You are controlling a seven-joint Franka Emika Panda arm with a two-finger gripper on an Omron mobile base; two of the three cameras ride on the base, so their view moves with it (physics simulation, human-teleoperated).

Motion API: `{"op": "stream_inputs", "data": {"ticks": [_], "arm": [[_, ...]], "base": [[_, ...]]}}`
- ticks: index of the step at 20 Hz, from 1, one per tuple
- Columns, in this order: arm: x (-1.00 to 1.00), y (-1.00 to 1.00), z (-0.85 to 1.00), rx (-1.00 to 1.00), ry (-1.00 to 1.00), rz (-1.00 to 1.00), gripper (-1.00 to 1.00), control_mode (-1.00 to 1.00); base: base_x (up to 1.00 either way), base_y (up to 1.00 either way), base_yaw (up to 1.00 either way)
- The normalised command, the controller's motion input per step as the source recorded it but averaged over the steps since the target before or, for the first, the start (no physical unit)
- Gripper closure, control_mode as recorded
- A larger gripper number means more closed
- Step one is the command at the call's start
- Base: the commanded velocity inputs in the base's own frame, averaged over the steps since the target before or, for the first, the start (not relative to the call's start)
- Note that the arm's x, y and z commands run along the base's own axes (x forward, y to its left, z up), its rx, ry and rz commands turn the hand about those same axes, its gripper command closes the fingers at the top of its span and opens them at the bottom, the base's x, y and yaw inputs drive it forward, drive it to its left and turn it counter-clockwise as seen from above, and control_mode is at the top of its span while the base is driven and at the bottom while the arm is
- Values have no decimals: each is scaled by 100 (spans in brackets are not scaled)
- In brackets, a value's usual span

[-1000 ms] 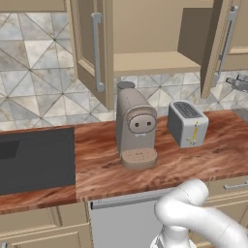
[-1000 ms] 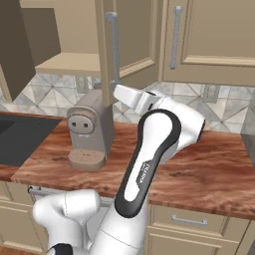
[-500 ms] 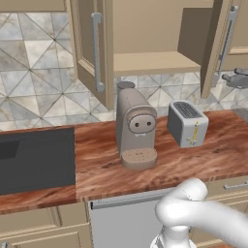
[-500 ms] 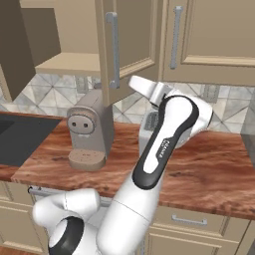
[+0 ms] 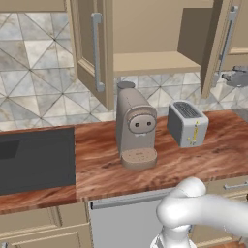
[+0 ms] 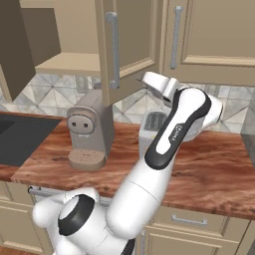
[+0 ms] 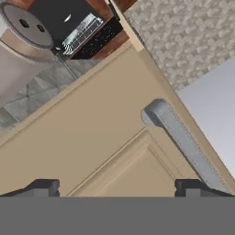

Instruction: Close all open cabinet doors.

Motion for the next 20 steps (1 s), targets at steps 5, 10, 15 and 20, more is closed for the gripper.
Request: {"op": "stream_inputs", "data": {"ticks": [5,10,15,20], "arm": [[61,10,-12,0,6,-16,-100,-100],[56,35,-10,0,5,-19,-100,-100],[12,67,-12,-5,0,-20,-100,-100],[17,89,-11,-8,0,-23,-100,-100]], "base": [[0,0,0],[0,0,0],[0,0,0],[0,0,0]]}}
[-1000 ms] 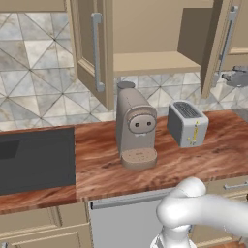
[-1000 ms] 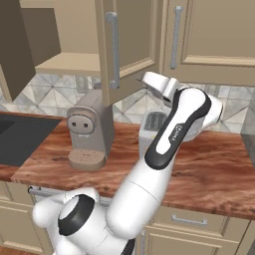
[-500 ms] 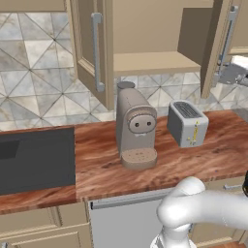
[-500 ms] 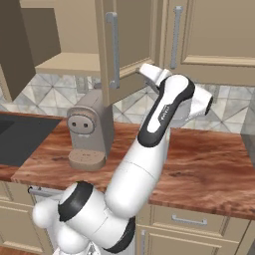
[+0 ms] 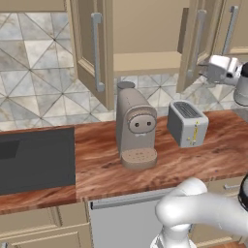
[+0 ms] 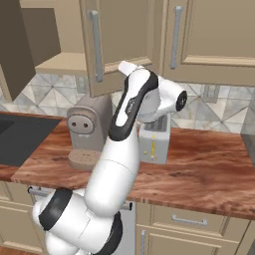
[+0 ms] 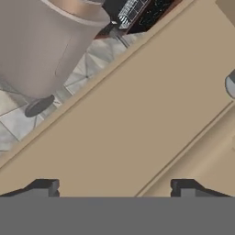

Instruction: Close all open cabinet doors.

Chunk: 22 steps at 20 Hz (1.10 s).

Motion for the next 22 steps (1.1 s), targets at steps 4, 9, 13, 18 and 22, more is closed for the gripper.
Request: {"op": "stream_inputs", "data": {"ticks": [4,9,13,18,22], "arm": [[54,79,-1,-4,0,-25,-100,-100],[76,61,0,-2,0,-24,-100,-100],[81,53,0,0,0,-24,-100,-100],[69,28,0,0,5,-21,-100,-100],[39,-1,0,0,14,-8,-100,-100]], "base": [[0,0,0],[0,0,0],[0,0,0],[0,0,0],[0,0,0]]}}
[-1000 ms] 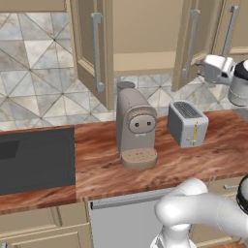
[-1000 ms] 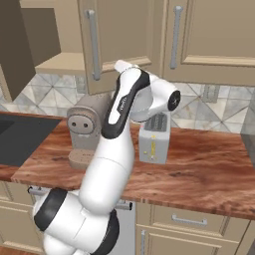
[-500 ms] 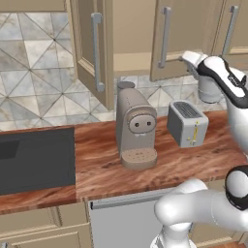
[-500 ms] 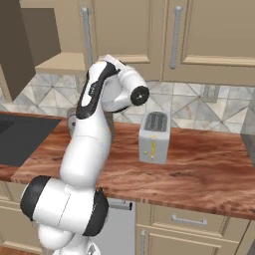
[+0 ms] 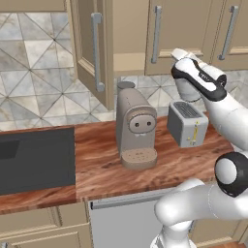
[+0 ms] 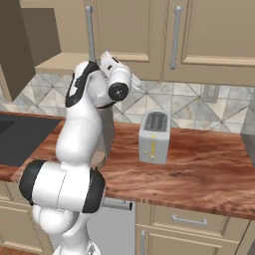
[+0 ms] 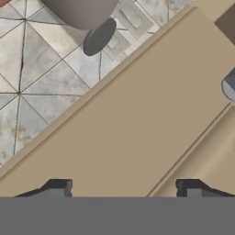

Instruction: Close all open cabinet doors.

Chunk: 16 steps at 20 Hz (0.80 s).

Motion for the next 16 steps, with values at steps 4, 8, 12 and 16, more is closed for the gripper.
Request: {"op": "stream_inputs", "data": {"ticks": [4,8,12,16], "arm": [[4,-2,-8,0,5,0,-100,-100],[-55,0,-16,0,1,0,-100,-100],[-99,0,-2,0,-1,2,-100,-100],[-100,0,1,0,-3,6,-100,-100]], "base": [[0,0,0],[0,0,0],[0,0,0],[0,0,0]]}}
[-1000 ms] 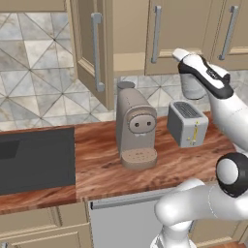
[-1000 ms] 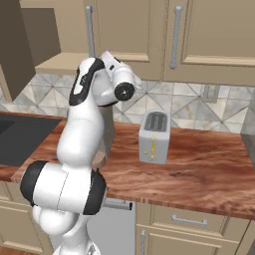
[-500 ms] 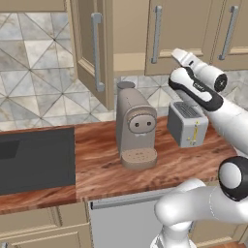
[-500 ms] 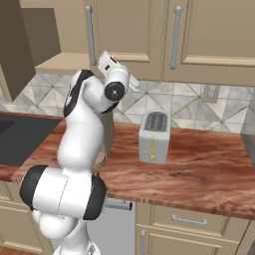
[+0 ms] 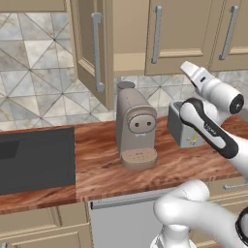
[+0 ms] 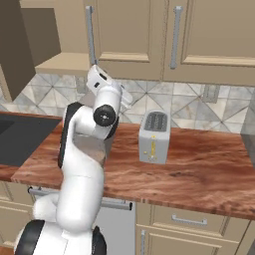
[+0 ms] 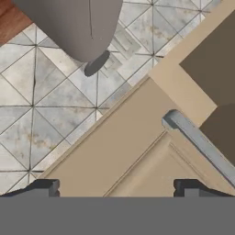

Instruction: Close all open cabinet doors.

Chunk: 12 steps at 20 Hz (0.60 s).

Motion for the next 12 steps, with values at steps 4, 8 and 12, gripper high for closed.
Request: {"op": "stream_inputs", "data": {"ticks": [4,8,12], "arm": [[-100,1,16,0,0,5,-100,-100],[-100,8,39,0,-1,5,-100,-100],[-100,15,48,-1,-1,5,-100,-100]], "base": [[0,0,0],[0,0,0],[0,0,0]]}}
